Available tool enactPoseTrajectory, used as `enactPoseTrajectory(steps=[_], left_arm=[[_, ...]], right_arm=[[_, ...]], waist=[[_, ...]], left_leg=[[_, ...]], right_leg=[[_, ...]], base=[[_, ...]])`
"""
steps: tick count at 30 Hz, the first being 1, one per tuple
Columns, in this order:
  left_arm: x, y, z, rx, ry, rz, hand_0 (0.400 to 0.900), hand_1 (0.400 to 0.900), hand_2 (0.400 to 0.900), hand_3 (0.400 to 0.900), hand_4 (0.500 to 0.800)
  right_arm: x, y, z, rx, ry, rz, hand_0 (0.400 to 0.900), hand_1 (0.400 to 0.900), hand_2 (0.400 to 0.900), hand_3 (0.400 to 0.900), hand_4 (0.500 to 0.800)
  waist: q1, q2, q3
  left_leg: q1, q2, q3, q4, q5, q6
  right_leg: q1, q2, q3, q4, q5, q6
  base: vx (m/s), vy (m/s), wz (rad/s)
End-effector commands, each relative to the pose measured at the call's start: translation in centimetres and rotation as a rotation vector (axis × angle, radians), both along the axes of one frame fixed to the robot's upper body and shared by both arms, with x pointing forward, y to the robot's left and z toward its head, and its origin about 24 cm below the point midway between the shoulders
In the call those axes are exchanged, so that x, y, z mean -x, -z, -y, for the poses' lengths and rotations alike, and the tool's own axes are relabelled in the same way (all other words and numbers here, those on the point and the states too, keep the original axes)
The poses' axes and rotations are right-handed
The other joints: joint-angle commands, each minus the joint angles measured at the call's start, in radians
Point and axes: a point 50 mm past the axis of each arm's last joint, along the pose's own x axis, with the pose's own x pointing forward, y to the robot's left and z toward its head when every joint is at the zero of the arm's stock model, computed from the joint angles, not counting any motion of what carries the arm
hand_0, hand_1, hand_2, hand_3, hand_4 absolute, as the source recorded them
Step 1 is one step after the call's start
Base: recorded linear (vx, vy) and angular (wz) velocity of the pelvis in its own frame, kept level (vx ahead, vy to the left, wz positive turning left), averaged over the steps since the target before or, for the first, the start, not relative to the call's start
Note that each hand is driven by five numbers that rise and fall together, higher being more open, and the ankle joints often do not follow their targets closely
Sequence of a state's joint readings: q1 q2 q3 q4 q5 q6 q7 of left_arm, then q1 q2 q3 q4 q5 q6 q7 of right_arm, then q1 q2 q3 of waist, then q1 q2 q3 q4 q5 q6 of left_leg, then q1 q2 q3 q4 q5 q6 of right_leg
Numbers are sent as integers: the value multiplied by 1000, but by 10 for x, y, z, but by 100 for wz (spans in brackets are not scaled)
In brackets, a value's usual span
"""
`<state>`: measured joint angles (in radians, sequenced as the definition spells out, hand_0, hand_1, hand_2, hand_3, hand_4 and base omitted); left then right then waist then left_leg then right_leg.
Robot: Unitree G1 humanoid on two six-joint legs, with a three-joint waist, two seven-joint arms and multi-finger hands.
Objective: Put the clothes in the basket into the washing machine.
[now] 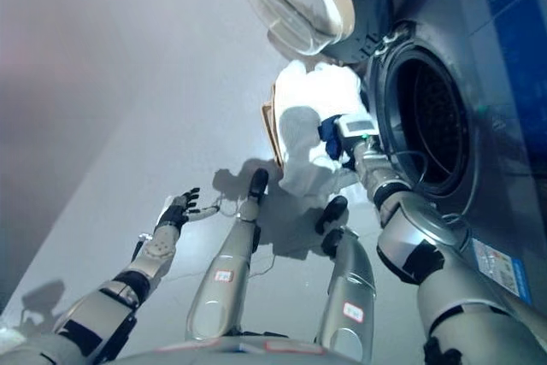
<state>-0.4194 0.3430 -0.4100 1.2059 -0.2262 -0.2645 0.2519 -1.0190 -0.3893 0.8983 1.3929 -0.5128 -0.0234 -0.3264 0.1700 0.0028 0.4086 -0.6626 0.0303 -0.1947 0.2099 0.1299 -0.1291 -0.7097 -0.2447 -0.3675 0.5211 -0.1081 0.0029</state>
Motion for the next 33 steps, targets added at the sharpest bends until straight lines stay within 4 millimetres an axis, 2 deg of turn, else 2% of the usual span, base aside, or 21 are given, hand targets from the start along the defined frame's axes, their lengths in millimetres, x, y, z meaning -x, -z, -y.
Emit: enactPoseTrajectory(steps=[1, 7, 11, 14, 18, 23, 24, 26, 29, 33], left_arm=[[1, -5, -9, -14, -49, 51, 900, 900, 900, 900, 800], [-3, -5, 12, -41, 54, 62, 900, 900, 900, 900, 800], [-7, -6, 20, -27, 64, 77, 900, 900, 900, 900, 800], [-12, -11, 24, -7, 51, 112, 900, 900, 900, 900, 800], [-15, -16, 26, -4, 42, 145, 900, 900, 900, 900, 800], [-16, -18, 25, 16, 11, 166, 900, 900, 900, 900, 800], [-15, -16, 26, 16, 12, 164, 900, 900, 900, 900, 800], [-11, -15, 29, 18, 24, 170, 900, 900, 900, 900, 800], [-3, -8, 25, 7, 16, 146, 900, 900, 900, 900, 800], [-1, -2, 21, -19, -14, 99, 900, 900, 900, 900, 800]], right_arm=[[-9, -44, 35, 30, 109, 155, 900, 900, 900, 900, 800], [-3, -59, 68, 64, 197, 187, 900, 900, 900, 900, 800], [2, -68, 89, 88, 260, 202, 900, 900, 900, 900, 800], [8, -80, 110, 104, 326, 221, 900, 900, 900, 900, 800], [13, -92, 124, 124, 370, 237, 900, 900, 900, 900, 800], [19, -97, 137, 116, 411, 244, 900, 900, 900, 900, 800], [19, -97, 137, 113, 411, 250, 808, 808, 808, 808, 745], [20, -95, 137, 106, 406, 264, 400, 400, 400, 400, 500], [19, -93, 135, 105, 397, 267, 400, 400, 400, 400, 500], [13, -87, 120, 82, 356, 277, 400, 400, 400, 400, 500]], waist=[[17, 35, 8], [1, 67, 21], [-12, 86, 7], [-15, 109, -8], [-7, 113, -32], [1, 112, -62], [4, 111, -65], [6, 111, -70], [10, 105, -81], [1, 83, -87]], left_leg=[[-23, -42, 35, 48, -81, 19], [-145, -86, 41, 186, -130, 32], [-261, -109, 50, 296, -157, 34], [-355, -129, 64, 377, -180, 42], [-457, -138, 86, 459, -200, 46], [-587, -149, 110, 552, -223, 56], [-596, -149, 110, 561, -228, 58], [-606, -151, 117, 571, -231, 63], [-607, -152, 120, 568, -232, 66], [-585, -147, 117, 535, -223, 69]], right_leg=[[-27, -57, 86, 85, -5, 89], [-137, -100, 131, 242, -71, 66], [-235, -120, 158, 319, -92, 53], [-338, -127, 199, 384, -106, 37], [-469, -131, 260, 462, -128, 10], [-609, -123, 308, 538, -143, -2], [-619, -125, 312, 544, -148, -5], [-632, -124, 319, 546, -147, -5], [-635, -125, 322, 541, -148, -6], [-615, -117, 317, 514, -142, -4]], base=[[17, 29, 11], [-6, 38, 9], [-50, 37, 10], [-62, 68, 3], [-48, 61, -8], [-31, 31, -3], [10, 30, -8], [25, 27, -6], [0, 0, 0], [25, -17, -3]])
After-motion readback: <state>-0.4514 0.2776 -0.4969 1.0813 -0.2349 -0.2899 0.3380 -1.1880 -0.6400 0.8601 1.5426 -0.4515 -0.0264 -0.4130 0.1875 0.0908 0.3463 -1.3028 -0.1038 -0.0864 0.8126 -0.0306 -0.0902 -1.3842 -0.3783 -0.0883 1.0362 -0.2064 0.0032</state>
